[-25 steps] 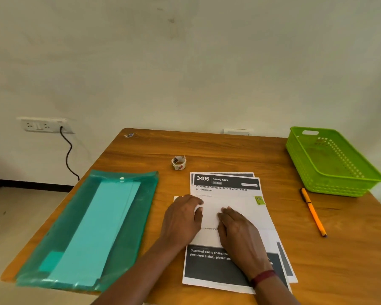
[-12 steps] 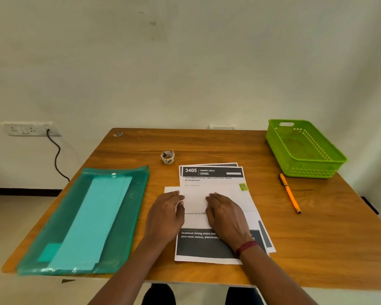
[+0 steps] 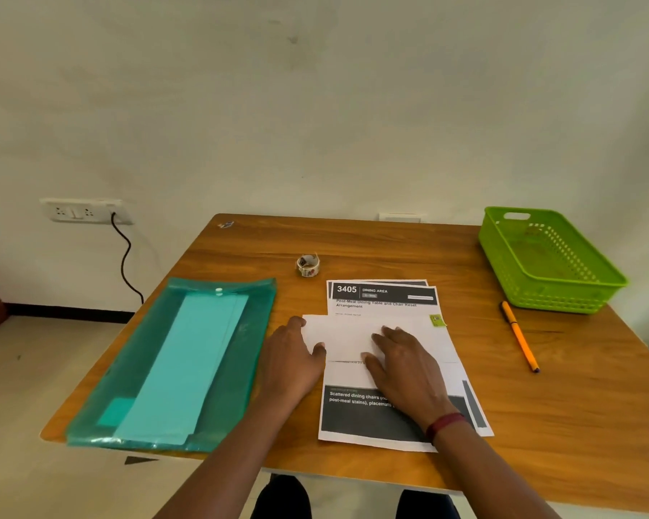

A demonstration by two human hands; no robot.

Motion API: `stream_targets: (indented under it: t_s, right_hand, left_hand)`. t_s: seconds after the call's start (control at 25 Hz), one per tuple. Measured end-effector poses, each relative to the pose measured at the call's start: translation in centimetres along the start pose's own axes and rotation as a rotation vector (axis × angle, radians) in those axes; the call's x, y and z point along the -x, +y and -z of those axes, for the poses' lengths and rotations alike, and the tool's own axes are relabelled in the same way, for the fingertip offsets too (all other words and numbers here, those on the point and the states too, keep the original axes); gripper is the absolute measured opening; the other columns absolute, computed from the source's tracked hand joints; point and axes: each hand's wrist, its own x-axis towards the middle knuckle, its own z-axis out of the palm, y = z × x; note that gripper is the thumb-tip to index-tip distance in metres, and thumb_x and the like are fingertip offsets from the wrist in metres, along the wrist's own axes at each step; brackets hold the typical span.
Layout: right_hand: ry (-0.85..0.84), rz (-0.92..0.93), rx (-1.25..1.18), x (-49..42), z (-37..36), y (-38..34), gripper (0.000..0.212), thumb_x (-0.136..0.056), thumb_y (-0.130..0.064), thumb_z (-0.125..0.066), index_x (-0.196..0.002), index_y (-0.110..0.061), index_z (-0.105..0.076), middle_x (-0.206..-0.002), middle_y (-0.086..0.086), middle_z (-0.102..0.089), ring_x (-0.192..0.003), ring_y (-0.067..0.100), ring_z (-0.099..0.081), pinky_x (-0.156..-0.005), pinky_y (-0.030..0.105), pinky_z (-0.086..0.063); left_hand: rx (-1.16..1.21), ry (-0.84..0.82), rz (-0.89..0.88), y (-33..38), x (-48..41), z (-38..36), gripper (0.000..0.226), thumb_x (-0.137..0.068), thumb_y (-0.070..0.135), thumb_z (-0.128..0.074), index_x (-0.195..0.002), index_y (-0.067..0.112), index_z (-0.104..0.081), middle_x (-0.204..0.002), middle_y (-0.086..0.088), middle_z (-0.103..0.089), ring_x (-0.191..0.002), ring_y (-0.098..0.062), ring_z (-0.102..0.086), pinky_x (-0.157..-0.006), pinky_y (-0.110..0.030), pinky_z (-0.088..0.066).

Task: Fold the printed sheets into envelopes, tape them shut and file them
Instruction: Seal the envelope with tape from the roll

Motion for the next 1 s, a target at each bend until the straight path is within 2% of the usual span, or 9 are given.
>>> stream_targets:
  t_s: [0.08,0.2,0.36,0.48,0.56,0.72,0.8,0.92,1.0]
  right_hand:
    - [-0.067,0.002,0.041,0.3,-0.4,-0.1,0.053,-0.099,-0.05,-0.041,-0.142,-0.019,-0.046,-0.154,0.006,-0.038,-0.142,0.024,-0.033,-0.115,0.037,-0.029]
    - [-0.081,0.013,0.031,0.6,-0.7,0.0,0.055,-0.101,-0.051,-0.035,-0.145,-0.019,-0.042,-0.156,0.007,-0.033,-0.145,0.024,-0.027,-0.119,0.037,-0.022]
    - [-0.047,0.019,-0.044,0.9,-0.6,0.0,0.055,-0.101,-0.053,-0.031,-0.143,-0.02,-0.045,-0.154,0.005,-0.038,-0.144,0.022,-0.03,-0.119,0.036,-0.022]
    - [-0.011,0.033,-0.103,1.1,-0.3,-0.1,0.053,-0.101,-0.052,-0.034,-0.141,-0.019,-0.048,-0.151,0.005,-0.043,-0.141,0.02,-0.037,-0.117,0.034,-0.027]
    - [0.049,0.044,-0.145,1.5,0.1,-0.4,0.049,-0.1,-0.048,-0.042,-0.136,-0.018,-0.054,-0.146,0.005,-0.05,-0.135,0.021,-0.046,-0.111,0.034,-0.037]
    - [0.301,0.075,-0.168,2.1,1.2,-1.1,0.034,-0.089,-0.033,-0.068,-0.115,-0.013,-0.07,-0.121,0.007,-0.069,-0.108,0.024,-0.067,-0.086,0.036,-0.055]
    - [0.442,0.078,-0.162,2.4,1.8,-1.8,0.026,-0.084,-0.026,-0.075,-0.105,-0.013,-0.073,-0.109,0.005,-0.073,-0.096,0.022,-0.071,-0.078,0.031,-0.057]
    - [0.536,-0.103,-0.379,3.4,3.0,-3.7,0.012,-0.083,-0.023,-0.075,-0.095,-0.022,-0.073,-0.096,-0.011,-0.072,-0.079,0.009,-0.068,-0.071,0.022,-0.057]
    - [0.421,-0.36,-0.735,3.8,3.9,-5.0,0.003,-0.087,-0.032,-0.07,-0.085,-0.03,-0.069,-0.089,-0.019,-0.071,-0.071,0.004,-0.067,-0.067,0.021,-0.059]
  left_hand:
    - [0.047,-0.026,0.139,1.3,-1.4,-0.1,0.063,-0.081,0.045,-0.075,-0.132,0.019,-0.05,-0.128,-0.004,-0.061,-0.113,-0.026,-0.059,-0.077,-0.03,-0.051]
    - [0.231,-0.089,0.413,2.4,-3.6,0.3,0.064,-0.079,0.045,-0.077,-0.127,0.013,-0.05,-0.126,-0.007,-0.058,-0.107,-0.027,-0.058,-0.066,-0.028,-0.042]
    - [0.413,-0.155,0.475,2.5,-5.7,1.0,0.029,-0.083,0.036,-0.076,-0.087,0.015,-0.055,-0.099,-0.007,-0.063,-0.075,-0.017,-0.054,-0.055,-0.028,-0.038]
    - [0.658,-0.276,0.483,2.4,-6.6,2.2,0.022,-0.084,0.023,-0.077,-0.087,0.012,-0.057,-0.088,-0.011,-0.07,-0.079,-0.023,-0.061,-0.067,-0.032,-0.044]
    - [0.721,-0.333,0.473,2.3,-6.7,3.2,0.019,-0.085,0.018,-0.075,-0.088,0.013,-0.057,-0.091,-0.013,-0.071,-0.086,-0.027,-0.064,-0.074,-0.038,-0.048]
    - [0.825,-0.376,0.444,2.2,-6.1,4.5,0.028,-0.087,0.017,-0.072,-0.113,0.014,-0.062,-0.101,-0.011,-0.072,-0.094,-0.027,-0.067,-0.073,-0.037,-0.057]
    - [0.906,-0.359,0.437,2.0,-5.7,5.1,0.034,-0.086,0.016,-0.073,-0.118,0.012,-0.061,-0.107,-0.013,-0.072,-0.1,-0.031,-0.068,-0.086,-0.045,-0.058]
    - [1.054,-0.31,0.437,1.9,-4.9,5.9,0.036,-0.086,0.017,-0.071,-0.12,0.011,-0.061,-0.113,-0.015,-0.07,-0.107,-0.034,-0.066,-0.09,-0.048,-0.055]
    - [1.142,-0.259,0.422,2.4,-3.9,5.9,0.033,-0.087,0.017,-0.07,-0.118,0.012,-0.062,-0.112,-0.014,-0.071,-0.107,-0.033,-0.066,-0.082,-0.043,-0.057]
